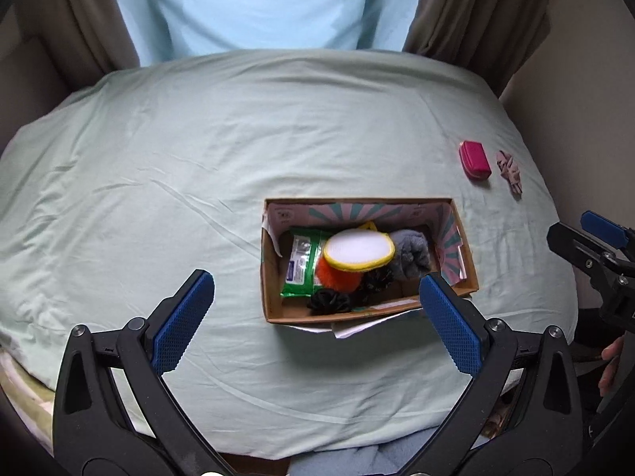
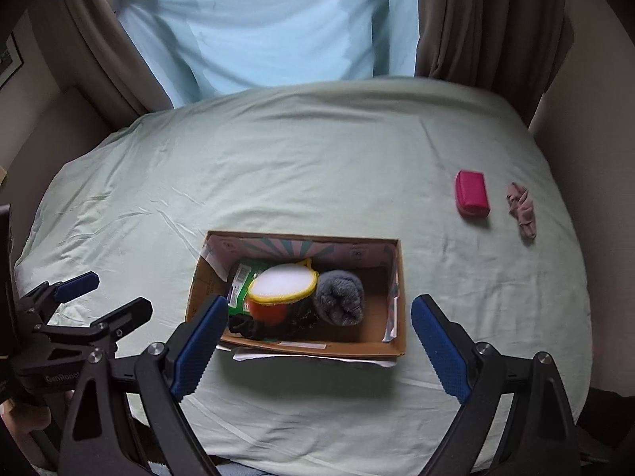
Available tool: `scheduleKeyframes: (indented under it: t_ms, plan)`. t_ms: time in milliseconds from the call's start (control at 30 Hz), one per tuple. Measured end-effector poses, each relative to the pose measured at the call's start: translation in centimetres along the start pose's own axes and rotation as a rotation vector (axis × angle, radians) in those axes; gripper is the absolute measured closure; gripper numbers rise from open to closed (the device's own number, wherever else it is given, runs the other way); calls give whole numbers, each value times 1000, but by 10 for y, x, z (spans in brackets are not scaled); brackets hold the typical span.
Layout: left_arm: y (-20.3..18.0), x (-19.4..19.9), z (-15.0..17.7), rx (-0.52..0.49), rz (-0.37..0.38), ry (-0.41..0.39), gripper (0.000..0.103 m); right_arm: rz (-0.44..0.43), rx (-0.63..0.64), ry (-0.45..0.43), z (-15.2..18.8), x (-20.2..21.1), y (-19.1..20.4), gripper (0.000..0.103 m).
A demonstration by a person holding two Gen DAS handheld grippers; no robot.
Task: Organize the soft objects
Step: 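Move both tools toward the pink pouch and pink cloth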
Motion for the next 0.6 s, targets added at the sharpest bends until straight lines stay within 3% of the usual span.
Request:
scheduleKeyframes:
  t_ms: [333, 600]
  plan:
    - [-15, 62, -17, -42, -70, -169, 0, 33, -72, -288, -3, 93, -33, 11]
    - [-54, 67, -47, -27, -116, -222, 0, 33, -82, -351, -9, 115, -82, 11]
Point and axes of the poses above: each gripper's, at about its wrist camera, not at the fingertips, and x roughly against the way its jaws point, y to its left, z to its underside, the point moved 1 cm from there along -x, roughly the way its jaws point, and after that the axes turned 13 degrees about -x, right-handed, at the moved point
